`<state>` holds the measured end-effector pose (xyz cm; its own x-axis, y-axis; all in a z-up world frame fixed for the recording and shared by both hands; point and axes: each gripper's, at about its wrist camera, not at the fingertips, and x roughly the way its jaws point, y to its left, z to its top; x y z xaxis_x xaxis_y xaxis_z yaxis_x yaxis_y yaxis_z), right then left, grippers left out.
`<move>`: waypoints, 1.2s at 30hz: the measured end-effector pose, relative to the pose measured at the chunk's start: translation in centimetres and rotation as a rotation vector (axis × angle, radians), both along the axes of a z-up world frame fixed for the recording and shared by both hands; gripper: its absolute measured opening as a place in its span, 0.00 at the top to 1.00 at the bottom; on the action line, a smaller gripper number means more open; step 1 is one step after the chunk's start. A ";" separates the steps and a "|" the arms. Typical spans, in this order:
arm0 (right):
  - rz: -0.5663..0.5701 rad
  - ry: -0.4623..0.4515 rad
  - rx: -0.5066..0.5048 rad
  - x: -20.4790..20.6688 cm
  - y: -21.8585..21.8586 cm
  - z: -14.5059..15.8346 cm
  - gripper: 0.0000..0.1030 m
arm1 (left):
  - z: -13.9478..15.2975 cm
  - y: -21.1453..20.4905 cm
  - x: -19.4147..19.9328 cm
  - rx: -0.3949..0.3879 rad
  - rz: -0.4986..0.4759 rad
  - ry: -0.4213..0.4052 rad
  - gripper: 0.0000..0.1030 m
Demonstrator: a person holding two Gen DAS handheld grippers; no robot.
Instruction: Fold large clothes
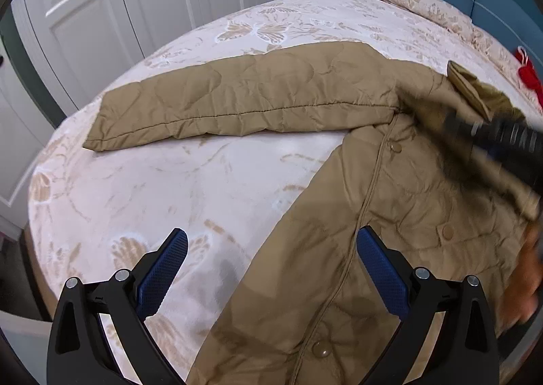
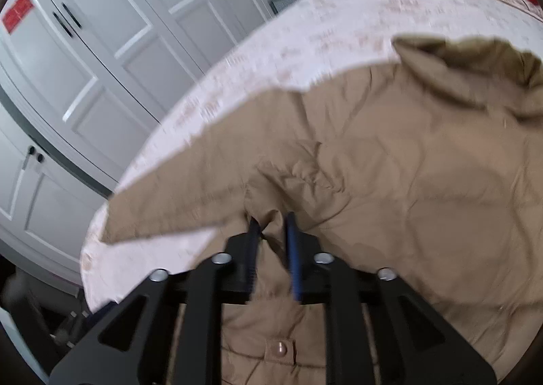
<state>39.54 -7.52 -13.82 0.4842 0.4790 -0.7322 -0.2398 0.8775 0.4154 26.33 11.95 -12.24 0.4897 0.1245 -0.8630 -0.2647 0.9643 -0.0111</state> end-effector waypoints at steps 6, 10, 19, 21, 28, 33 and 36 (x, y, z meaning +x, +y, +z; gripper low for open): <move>-0.165 -0.056 0.063 -5.0 -7.6 1.7 0.59 | 1.3 -0.3 2.3 -0.174 -0.024 -0.044 0.05; -0.387 -0.059 0.058 -8.6 -16.5 2.2 0.57 | 1.7 -3.2 5.3 -0.375 -0.090 -0.055 0.05; -0.746 0.019 0.230 -11.9 -31.3 -1.7 0.52 | -2.6 -8.5 11.3 -0.591 -0.056 0.089 0.31; -0.775 0.020 0.300 -11.5 -32.7 -2.6 0.52 | -1.7 -9.0 12.3 -0.585 -0.093 0.072 0.64; -0.877 0.015 0.483 -7.8 -35.3 -4.1 0.93 | 5.5 -11.3 15.9 -0.443 -0.250 -0.141 0.98; -0.810 -0.195 0.253 -8.1 -32.9 1.3 0.95 | 8.5 -11.8 15.8 -0.310 -0.302 -0.287 0.98; -0.796 -0.074 0.120 -7.1 -32.5 -1.5 0.97 | 2.3 -12.3 16.4 -0.229 -0.291 -0.132 0.98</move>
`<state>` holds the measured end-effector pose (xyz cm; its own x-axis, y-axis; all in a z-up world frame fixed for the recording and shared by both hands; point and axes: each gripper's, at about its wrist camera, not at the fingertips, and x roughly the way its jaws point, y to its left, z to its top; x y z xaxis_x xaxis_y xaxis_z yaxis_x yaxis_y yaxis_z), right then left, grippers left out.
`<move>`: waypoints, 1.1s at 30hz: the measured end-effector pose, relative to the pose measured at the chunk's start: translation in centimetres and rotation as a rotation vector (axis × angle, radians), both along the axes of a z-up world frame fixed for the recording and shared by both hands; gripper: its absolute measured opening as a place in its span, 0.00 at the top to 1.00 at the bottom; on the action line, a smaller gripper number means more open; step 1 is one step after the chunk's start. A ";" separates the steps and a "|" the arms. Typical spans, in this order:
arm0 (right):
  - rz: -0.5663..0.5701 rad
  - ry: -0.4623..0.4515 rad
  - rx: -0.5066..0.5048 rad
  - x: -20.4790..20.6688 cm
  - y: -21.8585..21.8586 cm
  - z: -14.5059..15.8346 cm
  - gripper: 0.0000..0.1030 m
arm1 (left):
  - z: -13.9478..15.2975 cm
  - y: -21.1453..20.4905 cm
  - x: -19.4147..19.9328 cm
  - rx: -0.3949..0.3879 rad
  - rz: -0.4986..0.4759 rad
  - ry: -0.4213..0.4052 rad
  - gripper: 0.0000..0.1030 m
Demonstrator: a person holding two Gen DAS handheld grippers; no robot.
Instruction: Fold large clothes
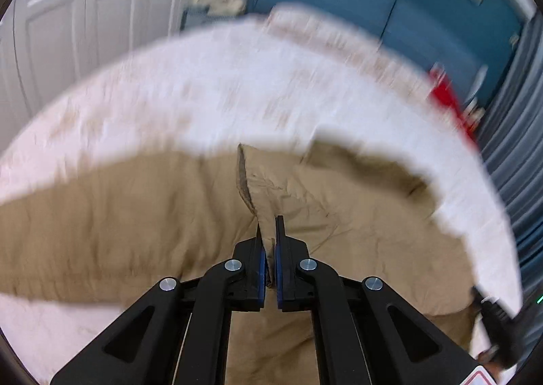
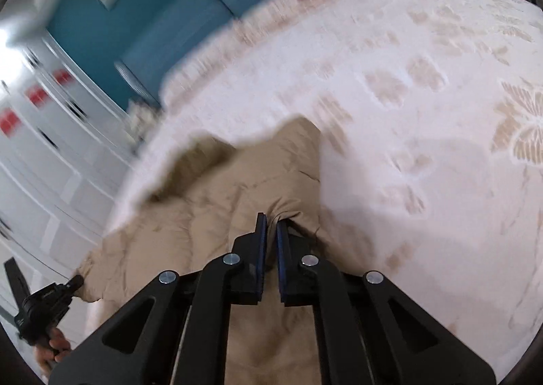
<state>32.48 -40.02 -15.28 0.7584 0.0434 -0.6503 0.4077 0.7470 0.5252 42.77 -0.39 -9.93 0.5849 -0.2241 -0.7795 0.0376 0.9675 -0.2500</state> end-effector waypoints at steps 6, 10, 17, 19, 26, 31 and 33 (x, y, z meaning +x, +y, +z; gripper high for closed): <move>0.022 0.127 -0.045 -0.5 0.5 -2.7 0.98 | -5.9 -0.1 -1.6 0.064 0.014 0.056 0.95; -0.008 0.167 -0.158 -1.3 1.5 -1.2 0.92 | -6.4 -0.7 -2.0 0.131 0.004 0.022 0.93; 0.182 0.050 -0.403 -0.9 10.7 5.9 0.92 | -7.3 -1.2 -2.6 0.167 0.020 -0.036 0.91; 0.272 0.055 -0.404 1.0 13.5 5.2 0.92 | -7.4 -1.7 -2.7 0.188 0.021 -0.044 0.91; 0.339 0.172 -0.365 3.9 17.1 -0.8 0.93 | -7.6 -2.6 -3.0 0.253 0.022 -0.077 0.91; 0.331 0.168 -0.375 3.1 17.5 -2.8 0.95 | -7.8 -3.1 -3.1 0.294 0.020 -0.094 0.91; 0.329 0.167 -0.424 3.2 18.2 -3.1 0.95 | -7.9 -3.3 -3.1 0.316 0.021 -0.102 0.91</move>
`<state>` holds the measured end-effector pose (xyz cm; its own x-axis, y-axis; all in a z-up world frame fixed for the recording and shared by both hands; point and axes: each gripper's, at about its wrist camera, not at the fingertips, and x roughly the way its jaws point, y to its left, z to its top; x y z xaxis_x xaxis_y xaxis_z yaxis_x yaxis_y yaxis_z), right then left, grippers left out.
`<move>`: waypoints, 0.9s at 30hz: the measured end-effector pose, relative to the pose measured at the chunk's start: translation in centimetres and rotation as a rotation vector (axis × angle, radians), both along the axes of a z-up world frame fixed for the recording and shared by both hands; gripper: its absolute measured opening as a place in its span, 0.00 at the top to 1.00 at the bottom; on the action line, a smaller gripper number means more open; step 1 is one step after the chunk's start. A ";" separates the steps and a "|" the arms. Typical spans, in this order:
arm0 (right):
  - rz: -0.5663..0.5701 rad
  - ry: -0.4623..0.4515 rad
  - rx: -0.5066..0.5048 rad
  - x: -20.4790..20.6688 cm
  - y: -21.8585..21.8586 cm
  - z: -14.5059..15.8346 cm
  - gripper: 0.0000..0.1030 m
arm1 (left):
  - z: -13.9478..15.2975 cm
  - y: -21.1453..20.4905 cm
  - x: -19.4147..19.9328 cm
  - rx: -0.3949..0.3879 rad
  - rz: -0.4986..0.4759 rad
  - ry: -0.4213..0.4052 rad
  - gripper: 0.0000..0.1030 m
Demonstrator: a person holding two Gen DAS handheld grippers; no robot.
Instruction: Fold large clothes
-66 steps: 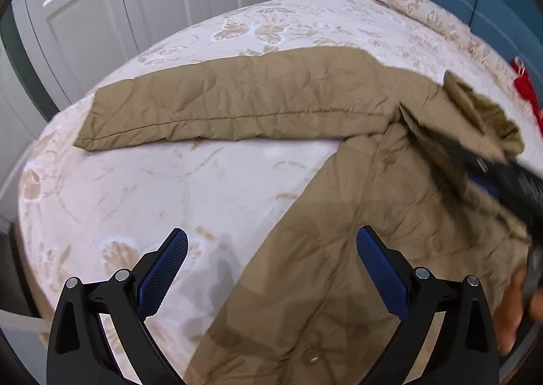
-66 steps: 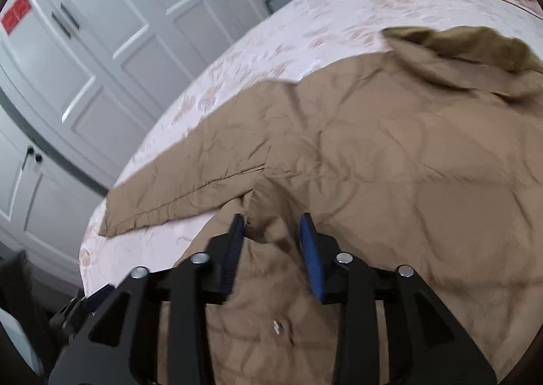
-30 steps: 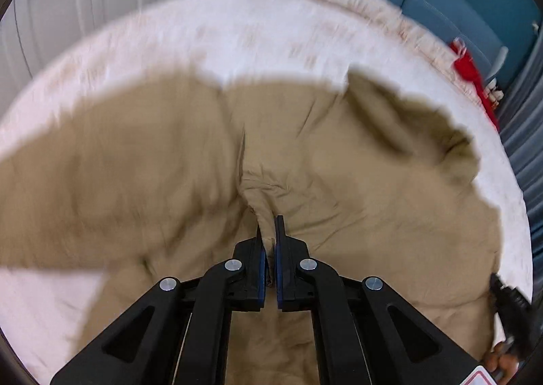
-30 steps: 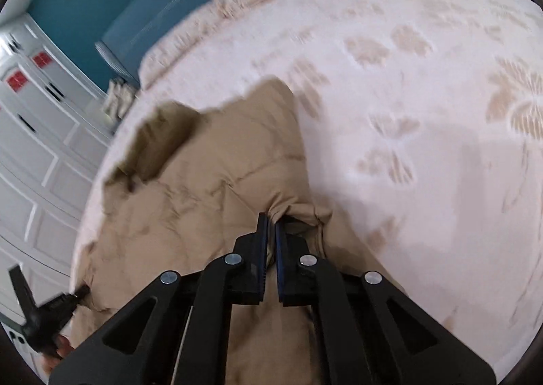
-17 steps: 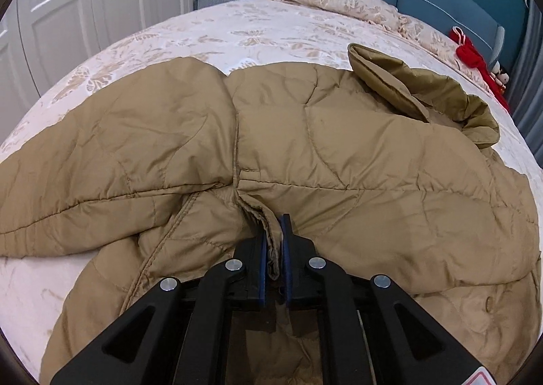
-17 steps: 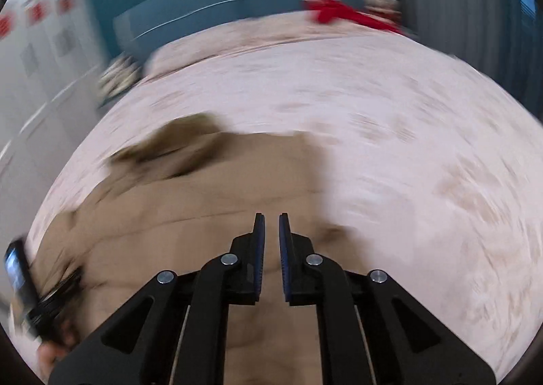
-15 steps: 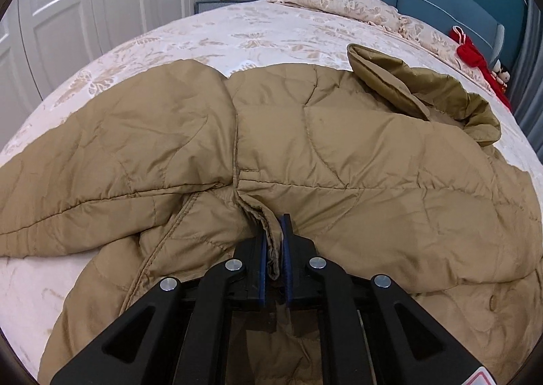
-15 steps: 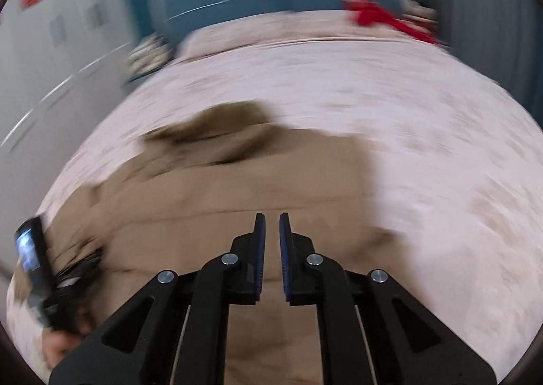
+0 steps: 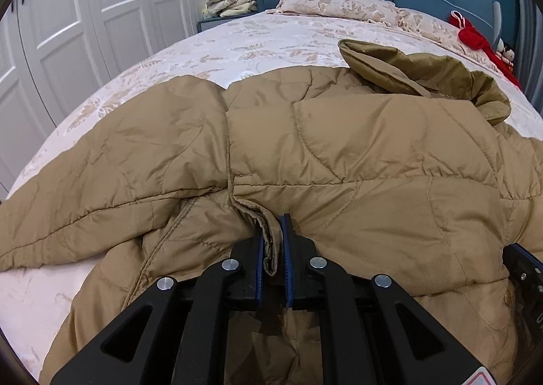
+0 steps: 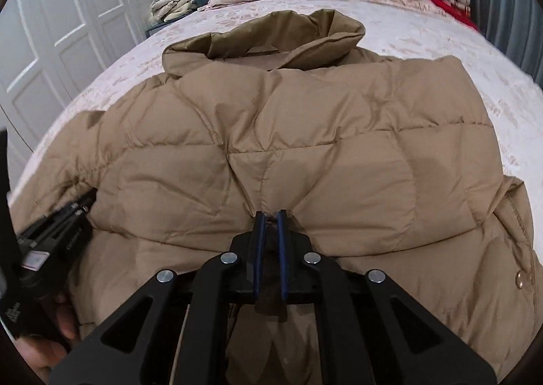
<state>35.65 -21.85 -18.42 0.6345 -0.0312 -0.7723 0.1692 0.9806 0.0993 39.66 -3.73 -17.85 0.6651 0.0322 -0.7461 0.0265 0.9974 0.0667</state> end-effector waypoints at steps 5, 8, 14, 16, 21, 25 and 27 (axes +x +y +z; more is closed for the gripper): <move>-0.002 -0.024 -0.109 -0.1 1.3 -0.4 0.95 | -0.2 -0.6 -0.1 0.043 0.004 -0.019 0.91; -0.003 -0.042 -0.113 -0.2 1.3 -0.6 0.95 | -0.3 -0.6 -0.1 0.053 0.005 -0.029 0.91; -0.006 -0.065 -0.087 -0.2 0.9 -0.8 0.95 | 0.1 0.0 -0.1 -0.006 0.004 -0.021 0.89; -0.008 -0.060 -0.079 -0.1 0.9 -0.6 0.95 | 1.2 2.5 -0.4 -0.146 0.018 0.019 0.73; -0.009 -0.029 -0.040 0.4 0.5 0.2 0.93 | 5.7 13.6 -5.5 -0.355 0.197 0.014 0.22; -0.054 -0.018 -0.067 -1.8 0.6 3.2 0.44 | 7.2 25.0 -8.9 -0.294 0.404 0.006 0.16; -0.047 -0.079 -0.050 -4.9 1.0 5.5 0.40 | 6.1 30.6 -9.4 -0.318 0.509 0.063 0.16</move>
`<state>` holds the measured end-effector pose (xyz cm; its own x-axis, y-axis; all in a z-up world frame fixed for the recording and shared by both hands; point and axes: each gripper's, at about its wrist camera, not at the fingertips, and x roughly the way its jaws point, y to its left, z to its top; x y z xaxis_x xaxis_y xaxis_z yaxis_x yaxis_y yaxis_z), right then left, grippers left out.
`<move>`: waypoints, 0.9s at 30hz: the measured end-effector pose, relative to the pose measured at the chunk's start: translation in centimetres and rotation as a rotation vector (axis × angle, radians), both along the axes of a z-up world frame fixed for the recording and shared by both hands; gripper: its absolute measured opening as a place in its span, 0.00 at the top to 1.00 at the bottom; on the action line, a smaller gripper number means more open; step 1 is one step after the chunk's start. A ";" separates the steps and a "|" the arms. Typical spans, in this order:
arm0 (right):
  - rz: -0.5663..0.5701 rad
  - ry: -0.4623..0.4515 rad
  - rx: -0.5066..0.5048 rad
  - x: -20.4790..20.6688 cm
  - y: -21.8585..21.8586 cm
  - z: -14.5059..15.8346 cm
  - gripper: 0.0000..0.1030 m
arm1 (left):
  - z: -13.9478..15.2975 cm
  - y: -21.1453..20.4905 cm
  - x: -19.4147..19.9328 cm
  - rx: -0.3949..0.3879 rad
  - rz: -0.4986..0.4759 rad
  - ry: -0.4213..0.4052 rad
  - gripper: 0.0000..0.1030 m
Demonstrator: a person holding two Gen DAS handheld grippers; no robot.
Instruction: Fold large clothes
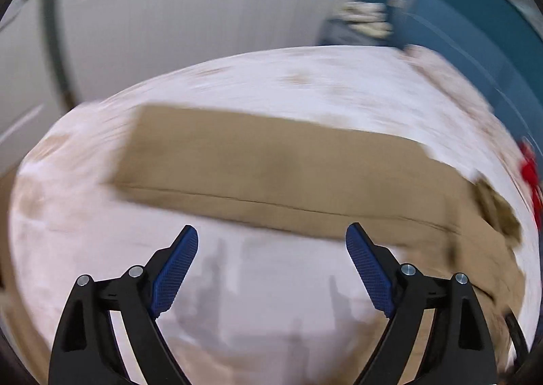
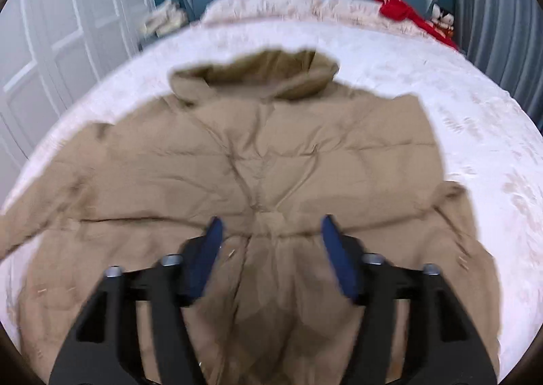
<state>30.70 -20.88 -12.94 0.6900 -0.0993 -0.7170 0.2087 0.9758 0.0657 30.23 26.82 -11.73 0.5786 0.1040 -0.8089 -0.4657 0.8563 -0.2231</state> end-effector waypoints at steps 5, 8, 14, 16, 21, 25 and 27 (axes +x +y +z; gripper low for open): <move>0.032 -0.010 0.025 -6.0 1.4 2.1 0.33 | -3.1 9.9 -0.9 -0.234 0.224 0.038 0.17; 0.039 -0.003 0.018 -8.6 2.3 2.4 0.31 | -3.1 10.8 0.1 -0.274 0.234 0.018 0.18; 0.018 0.010 0.083 -11.5 2.7 2.4 0.31 | -1.7 8.7 3.7 -0.247 0.119 0.017 0.94; 0.010 0.005 0.101 -12.3 2.7 2.6 0.31 | 0.5 7.6 4.2 -0.192 0.073 -0.008 0.98; -0.004 0.009 0.140 -14.0 1.9 2.8 0.31 | 10.0 0.2 4.8 -0.122 -0.144 -0.187 0.99; -0.039 0.015 0.154 -15.2 0.2 2.8 0.31 | 17.4 -11.0 5.7 -0.103 -0.410 -0.305 0.99; -0.076 0.017 0.149 -16.0 -1.4 2.7 0.31 | 19.9 -18.3 5.5 -0.096 -0.566 -0.337 0.99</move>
